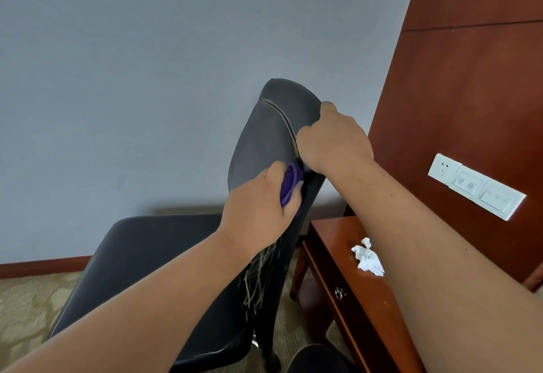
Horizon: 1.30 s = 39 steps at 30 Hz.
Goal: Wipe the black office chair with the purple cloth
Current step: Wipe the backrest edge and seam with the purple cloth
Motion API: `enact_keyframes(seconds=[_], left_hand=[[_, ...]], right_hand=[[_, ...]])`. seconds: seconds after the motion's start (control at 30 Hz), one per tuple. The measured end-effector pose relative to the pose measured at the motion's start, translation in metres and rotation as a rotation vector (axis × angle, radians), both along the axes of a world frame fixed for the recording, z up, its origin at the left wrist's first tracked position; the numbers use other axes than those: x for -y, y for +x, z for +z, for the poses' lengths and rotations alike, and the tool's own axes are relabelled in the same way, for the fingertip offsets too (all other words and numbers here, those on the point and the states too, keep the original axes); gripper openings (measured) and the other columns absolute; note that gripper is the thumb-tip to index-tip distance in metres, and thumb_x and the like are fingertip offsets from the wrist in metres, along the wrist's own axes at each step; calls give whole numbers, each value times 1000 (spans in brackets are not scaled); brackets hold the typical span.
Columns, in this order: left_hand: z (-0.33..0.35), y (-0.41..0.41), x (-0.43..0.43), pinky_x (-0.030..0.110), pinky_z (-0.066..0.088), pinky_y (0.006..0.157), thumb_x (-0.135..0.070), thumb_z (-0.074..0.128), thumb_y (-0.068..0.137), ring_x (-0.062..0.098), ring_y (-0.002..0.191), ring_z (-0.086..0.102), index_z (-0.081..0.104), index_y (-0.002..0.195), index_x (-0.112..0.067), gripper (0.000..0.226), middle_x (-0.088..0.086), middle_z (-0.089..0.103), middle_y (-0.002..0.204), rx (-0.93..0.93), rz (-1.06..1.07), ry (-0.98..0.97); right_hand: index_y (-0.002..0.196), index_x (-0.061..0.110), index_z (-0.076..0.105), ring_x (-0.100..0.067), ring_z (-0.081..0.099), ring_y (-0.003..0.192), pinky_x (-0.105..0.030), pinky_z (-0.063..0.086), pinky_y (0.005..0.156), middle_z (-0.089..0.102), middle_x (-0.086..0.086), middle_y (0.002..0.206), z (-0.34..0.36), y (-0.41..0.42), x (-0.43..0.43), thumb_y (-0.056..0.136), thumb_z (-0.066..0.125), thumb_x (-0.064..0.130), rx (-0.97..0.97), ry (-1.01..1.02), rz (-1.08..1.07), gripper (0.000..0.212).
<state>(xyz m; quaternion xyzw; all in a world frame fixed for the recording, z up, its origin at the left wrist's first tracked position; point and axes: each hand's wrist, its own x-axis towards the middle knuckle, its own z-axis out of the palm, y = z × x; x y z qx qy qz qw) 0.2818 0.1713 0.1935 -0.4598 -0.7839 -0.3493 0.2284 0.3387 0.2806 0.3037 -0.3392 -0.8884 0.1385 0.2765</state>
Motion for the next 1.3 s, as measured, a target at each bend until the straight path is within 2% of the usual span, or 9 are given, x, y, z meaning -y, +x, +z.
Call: enact_keyframes(seconds=[0.2, 0.3, 0.43, 0.7, 0.9, 1.0, 1.07, 1.17, 1.3], left_hand=[[-27, -18, 19, 30, 42, 52, -54, 46, 94, 19, 64, 60, 52, 105, -19, 37, -9, 57, 81, -106, 46, -166], [-15, -15, 17, 28, 36, 55, -46, 60, 91, 16, 65, 54, 55, 104, -20, 29, -13, 51, 80, -137, 29, -122], [-6, -14, 9, 26, 35, 49, -43, 61, 84, 17, 55, 52, 58, 94, -18, 27, -8, 60, 71, -177, 13, 5], [-10, -21, 11, 30, 36, 58, -43, 72, 87, 22, 73, 62, 57, 106, -15, 38, -3, 66, 89, -187, 21, -116], [-17, -18, 18, 30, 39, 62, -48, 61, 93, 20, 85, 64, 54, 117, -21, 37, -7, 65, 102, -112, 7, -213], [-7, -16, 18, 31, 45, 65, -46, 54, 97, 18, 79, 62, 51, 113, -22, 28, -9, 60, 92, -29, 34, -209], [4, -11, 12, 33, 47, 64, -45, 53, 98, 17, 70, 59, 51, 106, -22, 24, -10, 57, 83, 45, 27, -91], [11, -1, 2, 28, 41, 56, -43, 54, 99, 9, 59, 49, 44, 100, -23, 22, -12, 49, 73, 91, -6, -16], [-10, -11, 11, 30, 39, 58, -44, 54, 97, 17, 67, 50, 42, 105, -24, 25, -8, 57, 91, -13, 44, -210]], right_hand=[[135, 11, 40, -29, 51, 85, -35, 36, 65, 48, -1, 84, 1, -2, 3, 87, 42, 19, -7, -2, 8, 49], [140, 12, 38, -29, 51, 85, -34, 36, 63, 51, -2, 88, 1, -2, 2, 88, 42, 20, -7, -4, 9, 53], [139, 12, 39, -27, 51, 84, -34, 37, 65, 45, -1, 84, 1, -1, 2, 89, 42, 20, -2, 3, 12, 51], [139, 12, 39, -28, 52, 85, -34, 38, 66, 50, -3, 89, 1, -3, 0, 89, 42, 20, -16, -1, 27, 51], [138, 13, 39, -28, 52, 84, -34, 37, 63, 43, 3, 79, 1, 0, 1, 88, 42, 19, -9, -10, 19, 51], [140, 12, 38, -27, 53, 84, -35, 41, 66, 43, 2, 79, 2, -2, 4, 88, 42, 20, -9, -8, 22, 52], [138, 12, 39, -26, 53, 82, -35, 40, 65, 43, 2, 79, 2, -2, 4, 88, 42, 20, -10, -9, 16, 51], [136, 13, 40, -24, 50, 77, -34, 37, 62, 45, 0, 81, 1, -1, 4, 88, 42, 20, -11, -8, 5, 48], [142, 13, 37, -29, 53, 88, -36, 40, 68, 51, -4, 95, 1, 1, 3, 88, 42, 20, -13, -12, 13, 54]])
